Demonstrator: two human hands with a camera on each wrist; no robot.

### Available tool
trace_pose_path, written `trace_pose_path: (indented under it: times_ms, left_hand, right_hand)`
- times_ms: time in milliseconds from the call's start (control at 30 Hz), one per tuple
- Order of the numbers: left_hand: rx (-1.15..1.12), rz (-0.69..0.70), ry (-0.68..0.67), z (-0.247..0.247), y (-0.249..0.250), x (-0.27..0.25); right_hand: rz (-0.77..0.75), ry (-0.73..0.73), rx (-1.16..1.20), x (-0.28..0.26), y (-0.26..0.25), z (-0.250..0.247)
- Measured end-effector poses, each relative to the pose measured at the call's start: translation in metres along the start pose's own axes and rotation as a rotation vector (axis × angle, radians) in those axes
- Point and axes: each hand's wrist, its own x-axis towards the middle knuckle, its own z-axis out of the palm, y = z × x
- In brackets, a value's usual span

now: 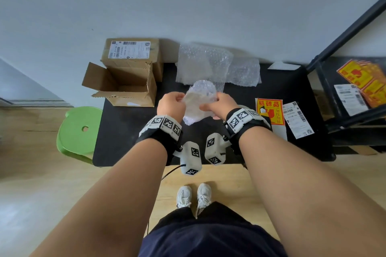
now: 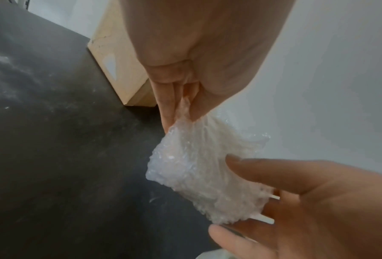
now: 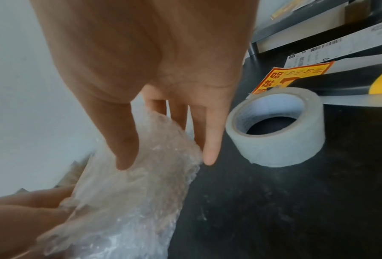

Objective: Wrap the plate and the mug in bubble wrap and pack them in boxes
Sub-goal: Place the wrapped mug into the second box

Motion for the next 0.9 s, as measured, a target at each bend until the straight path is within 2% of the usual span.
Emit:
trace_pose_path:
  times_ms: [200, 333, 467, 567, 700, 900]
  left_hand:
    - [-0.115, 0.051, 0.089, -0.027, 0.031, 0.003]
    - [-0.202, 0.063, 0.136, -0.046, 0.043, 0.006]
    - [-0.143, 0.028, 0.279, -0.071, 0.045, 0.012]
    - [-0.046, 0.017, 0.377, -0.094, 0.036, 0.015]
    - [0.041, -0.032, 0.462, -0.131, 0.013, 0.022]
    - [0.123, -0.098, 0.473, -0.18, -0.032, 0.051]
  right_hand:
    - [-0.059, 0.038, 0.179, -0.003, -0.027, -0.024]
    - [-0.12, 0.08, 0.173, -0.002, -0.052, -0.029]
    - [-0.19, 0.139, 0.137, -0.002, -0.079, -0.025]
    - [-0.249, 0.195, 0.151, -0.005, -0.102, -0.015]
    - [-0.295, 0.195, 0.16, -0.013, -0.14, 0.005]
    - [-0.299, 0.13, 0.183, -0.012, -0.181, 0.055]
